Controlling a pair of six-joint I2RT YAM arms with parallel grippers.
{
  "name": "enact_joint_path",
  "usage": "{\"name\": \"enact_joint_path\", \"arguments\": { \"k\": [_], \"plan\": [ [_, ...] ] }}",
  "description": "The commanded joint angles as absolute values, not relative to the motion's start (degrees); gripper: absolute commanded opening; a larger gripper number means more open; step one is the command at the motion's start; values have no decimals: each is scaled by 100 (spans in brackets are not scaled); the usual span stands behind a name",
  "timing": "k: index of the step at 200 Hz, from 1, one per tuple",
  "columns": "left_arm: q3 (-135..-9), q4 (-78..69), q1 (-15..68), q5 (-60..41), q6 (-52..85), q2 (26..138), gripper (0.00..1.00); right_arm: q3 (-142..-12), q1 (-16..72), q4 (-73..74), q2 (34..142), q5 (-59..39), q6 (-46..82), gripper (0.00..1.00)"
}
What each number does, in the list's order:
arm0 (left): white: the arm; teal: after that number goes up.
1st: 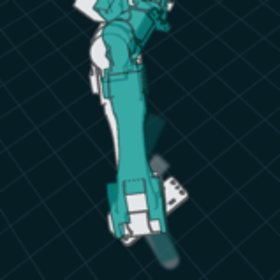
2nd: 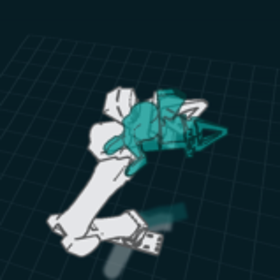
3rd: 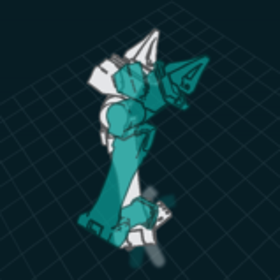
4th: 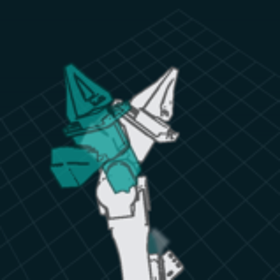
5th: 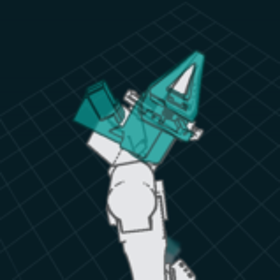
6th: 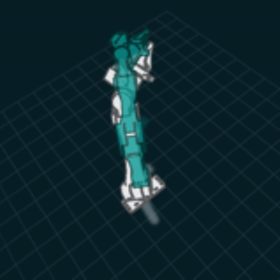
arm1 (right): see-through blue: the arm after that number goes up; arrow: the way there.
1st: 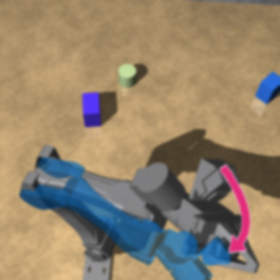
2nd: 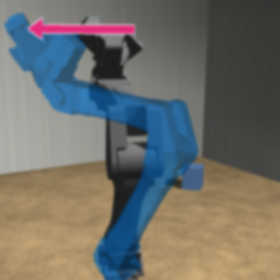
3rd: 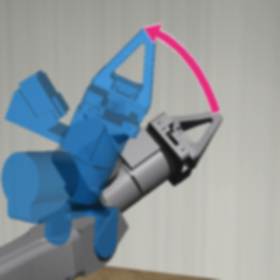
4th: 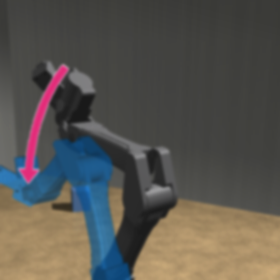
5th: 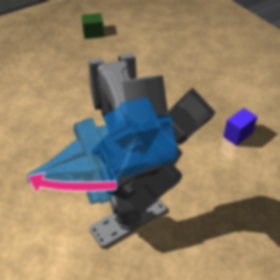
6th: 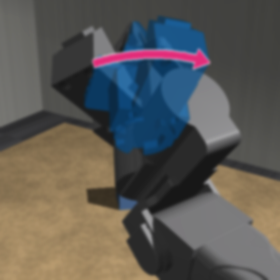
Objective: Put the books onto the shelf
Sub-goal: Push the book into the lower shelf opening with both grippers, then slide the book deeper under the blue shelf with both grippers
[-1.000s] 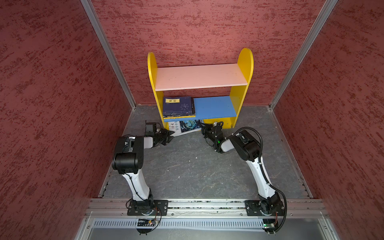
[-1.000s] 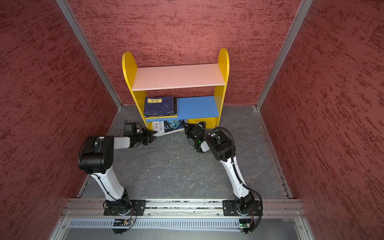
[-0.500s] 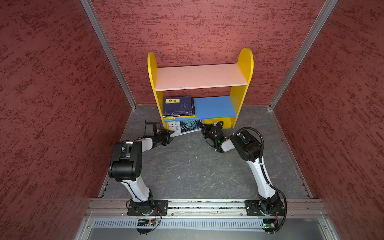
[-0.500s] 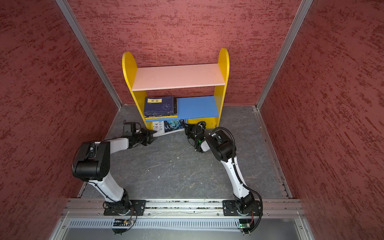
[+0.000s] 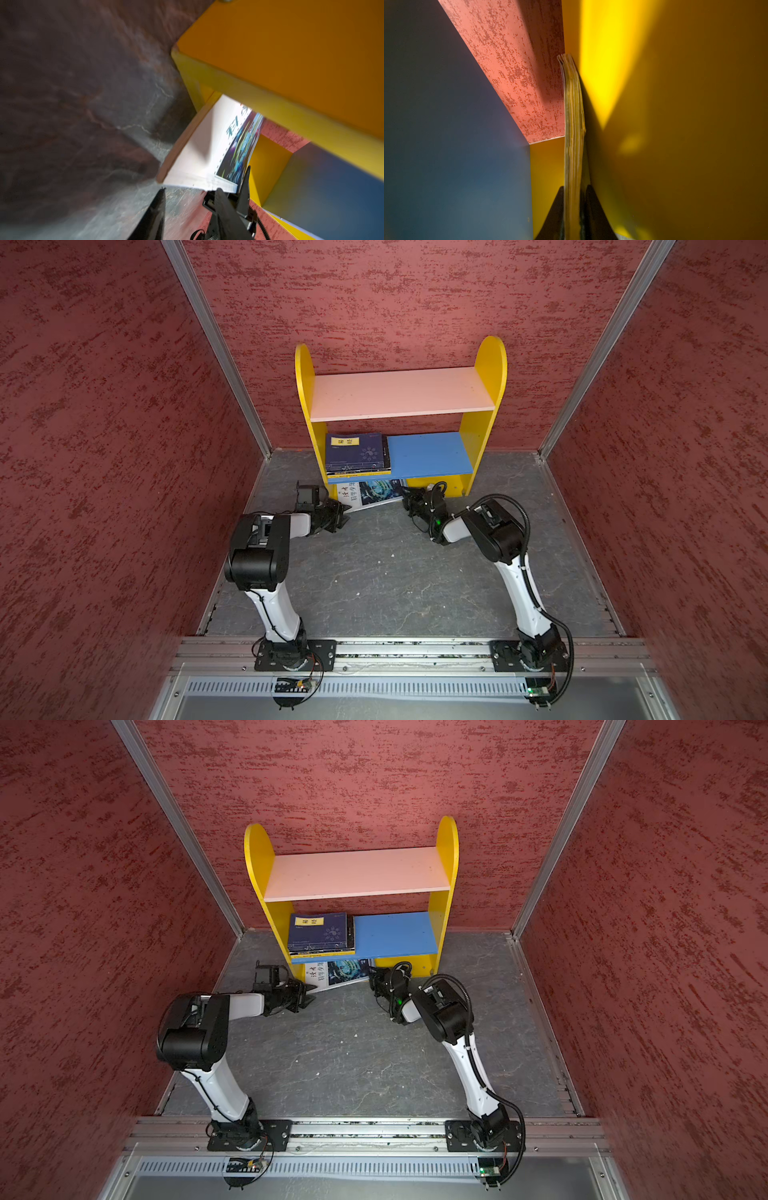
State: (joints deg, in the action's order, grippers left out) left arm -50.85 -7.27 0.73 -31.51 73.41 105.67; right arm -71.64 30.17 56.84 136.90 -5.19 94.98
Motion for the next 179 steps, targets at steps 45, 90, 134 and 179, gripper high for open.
{"name": "enact_joint_path", "arguments": {
  "k": [45, 90, 134, 179],
  "plan": [
    [-5290, -1080, 97, -2726, 7355, 10921, 28, -7146, 2916, 5538, 13329, -985, 9486, 30],
    [-5386, -1374, 88, -2679, 7523, 11069, 17, -7221, 2747, 4711, 13099, -1720, 8738, 36],
    [-5534, -1482, 88, -2715, 7547, 11151, 9, -7219, 2643, 4805, 13142, -2276, 8406, 36],
    [-5502, -1599, 105, -2677, 7681, 11157, 5, -7066, 2510, 4056, 12789, -2261, 7887, 34]
  ]
}}
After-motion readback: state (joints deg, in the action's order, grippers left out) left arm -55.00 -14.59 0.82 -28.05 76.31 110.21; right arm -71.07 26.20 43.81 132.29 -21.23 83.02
